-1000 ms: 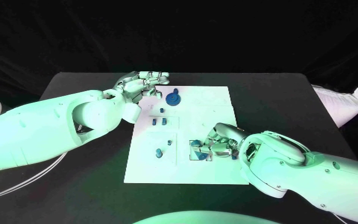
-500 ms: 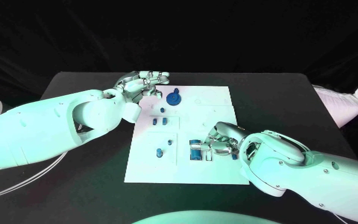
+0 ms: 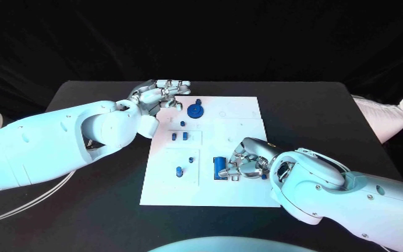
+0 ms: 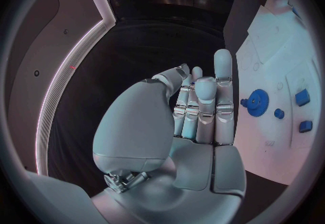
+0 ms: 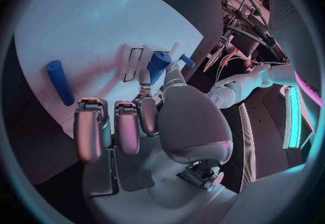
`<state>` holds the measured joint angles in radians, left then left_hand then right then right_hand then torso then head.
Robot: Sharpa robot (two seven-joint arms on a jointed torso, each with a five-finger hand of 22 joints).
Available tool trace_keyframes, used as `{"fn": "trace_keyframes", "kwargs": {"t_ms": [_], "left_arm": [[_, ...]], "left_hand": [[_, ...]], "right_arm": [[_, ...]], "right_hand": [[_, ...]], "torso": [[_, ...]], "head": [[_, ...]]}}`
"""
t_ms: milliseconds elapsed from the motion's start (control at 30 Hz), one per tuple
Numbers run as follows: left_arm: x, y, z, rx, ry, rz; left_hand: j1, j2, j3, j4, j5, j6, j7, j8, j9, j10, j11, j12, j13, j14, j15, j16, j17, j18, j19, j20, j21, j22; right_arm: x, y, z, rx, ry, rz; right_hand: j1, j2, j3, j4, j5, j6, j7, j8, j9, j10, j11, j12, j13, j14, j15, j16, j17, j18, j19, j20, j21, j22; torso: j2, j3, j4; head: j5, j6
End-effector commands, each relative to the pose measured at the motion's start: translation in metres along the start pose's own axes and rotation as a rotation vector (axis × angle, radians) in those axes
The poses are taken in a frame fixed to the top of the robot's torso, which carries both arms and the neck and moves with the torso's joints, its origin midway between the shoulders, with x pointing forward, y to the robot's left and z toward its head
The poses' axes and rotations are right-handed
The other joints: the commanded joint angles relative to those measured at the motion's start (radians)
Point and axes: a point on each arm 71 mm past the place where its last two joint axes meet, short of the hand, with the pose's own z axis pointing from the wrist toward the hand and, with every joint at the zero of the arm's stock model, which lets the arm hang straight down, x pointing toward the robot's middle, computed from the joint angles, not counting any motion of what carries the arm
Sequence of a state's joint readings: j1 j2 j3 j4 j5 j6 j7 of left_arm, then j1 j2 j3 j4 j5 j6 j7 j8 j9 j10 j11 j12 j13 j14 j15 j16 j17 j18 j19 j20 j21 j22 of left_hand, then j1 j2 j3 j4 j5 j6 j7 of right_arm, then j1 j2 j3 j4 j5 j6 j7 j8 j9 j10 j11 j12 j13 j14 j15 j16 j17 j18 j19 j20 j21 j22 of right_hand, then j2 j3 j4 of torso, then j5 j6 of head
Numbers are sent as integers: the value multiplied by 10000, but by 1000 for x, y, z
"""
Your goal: Assemble the parts on the task board
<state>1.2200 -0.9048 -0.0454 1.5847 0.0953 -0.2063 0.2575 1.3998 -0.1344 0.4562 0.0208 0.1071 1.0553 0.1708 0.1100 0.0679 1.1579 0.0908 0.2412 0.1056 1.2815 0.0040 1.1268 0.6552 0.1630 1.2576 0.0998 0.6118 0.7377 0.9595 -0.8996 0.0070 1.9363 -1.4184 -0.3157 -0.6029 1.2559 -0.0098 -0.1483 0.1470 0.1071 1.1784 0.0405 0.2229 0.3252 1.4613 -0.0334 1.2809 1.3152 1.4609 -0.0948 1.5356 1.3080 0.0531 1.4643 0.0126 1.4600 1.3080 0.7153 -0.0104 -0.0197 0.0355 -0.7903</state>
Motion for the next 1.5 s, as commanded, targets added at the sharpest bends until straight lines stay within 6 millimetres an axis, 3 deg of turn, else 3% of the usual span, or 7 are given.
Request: {"fn": "trace_keyframes", "kwargs": {"t_ms": [33, 367, 667, 833, 1033, 1367, 1500], "left_arm": [[3, -1, 0, 47, 222, -25], [3, -1, 0, 38, 231, -27], [2, 0, 0, 33, 235, -29], [1, -1, 0, 25, 205, -22], [1, -1, -1, 21, 197, -21], [2, 0, -2, 7, 232, -29], [2, 0, -1, 1, 255, -34]], "left_hand": [[-26, 90, -4, -28, 36, -60, -11, 44, 8, -92, -8, 47, 16, -76, 8, 19, -15, 190, -61, 29, -42, -16], [-26, 90, -4, -28, 36, -60, -11, 44, 8, -92, -8, 47, 16, -76, 8, 19, -15, 190, -61, 29, -42, -16], [-27, 95, -8, -41, 35, -62, -10, 50, 8, -106, -7, 66, 18, -90, 8, 13, -45, 191, -62, 29, -48, -18], [-27, 98, -10, -50, 35, -63, -8, 53, 8, -116, -6, 79, 20, -99, 7, 8, -65, 191, -63, 28, -51, -19], [-27, 98, -12, -52, 34, -64, -8, 54, 8, -118, -5, 83, 20, -101, 7, 9, -65, 191, -63, 28, -52, -20], [-28, 97, -13, -53, 34, -64, -8, 55, 7, -120, -5, 85, 20, -101, 8, 10, -66, 191, -64, 28, -53, -20], [-28, 97, -13, -53, 34, -64, -8, 55, 7, -120, -5, 85, 20, -101, 8, 10, -66, 191, -64, 28, -53, -20]], "right_arm": [[0, 1, 0, -142, -112, -297], [0, 0, 2, -117, -188, -466], [-4, -4, -4, -156, -426, 55], [-15, -16, -17, -80, -695, 466], [-37, -39, -33, 49, -1043, 46], [-46, -63, -45, 577, -1467, -1401], [-43, -68, -46, 871, -1351, -1720]], "right_hand": [[439, 134, 101, -219, -68, -49, 1, -45, 24, 314, -18, -62, 699, 983, -41, 19, 2019, -150, 454, -48, 21, 1060], [601, 231, 226, -350, -125, -24, 4, -63, 55, 325, -17, -48, 724, 985, -41, 24, 2030, -156, 463, -51, 34, 1085], [62, 241, 96, -30, 104, -51, 36, -125, 90, 325, 13, -93, 721, 983, -16, 17, 2017, -150, 454, -33, 15, 1064], [122, 226, 143, -34, 333, -488, 196, -430, -7, 254, 133, -231, 667, 980, 63, 9, 2005, -141, 430, 12, -26, 1013], [486, 395, 382, -219, 908, -833, 408, -865, -281, 71, 316, -695, 438, 986, 233, 29, 2044, -135, 414, 171, -46, 998], [445, 418, 400, -175, 995, -639, 384, -881, -369, 75, 309, -734, 425, 990, 243, 44, 2070, -149, 440, 206, 4, 1070], [343, 431, 381, -90, 1001, -529, 356, -874, -397, 80, 288, -767, 408, 986, 229, 34, 2051, -147, 438, 203, 1, 1068]], "torso": [[0, -2, -1], [2, -2, 3], [-2, 2, -3], [-6, -12, -27], [-20, -38, -60], [-27, -26, -94], [-21, -32, -51]], "head": [[4, -9], [25, -15], [9, 6], [-34, 31], [-178, 73], [-277, 109], [-346, 112]]}}
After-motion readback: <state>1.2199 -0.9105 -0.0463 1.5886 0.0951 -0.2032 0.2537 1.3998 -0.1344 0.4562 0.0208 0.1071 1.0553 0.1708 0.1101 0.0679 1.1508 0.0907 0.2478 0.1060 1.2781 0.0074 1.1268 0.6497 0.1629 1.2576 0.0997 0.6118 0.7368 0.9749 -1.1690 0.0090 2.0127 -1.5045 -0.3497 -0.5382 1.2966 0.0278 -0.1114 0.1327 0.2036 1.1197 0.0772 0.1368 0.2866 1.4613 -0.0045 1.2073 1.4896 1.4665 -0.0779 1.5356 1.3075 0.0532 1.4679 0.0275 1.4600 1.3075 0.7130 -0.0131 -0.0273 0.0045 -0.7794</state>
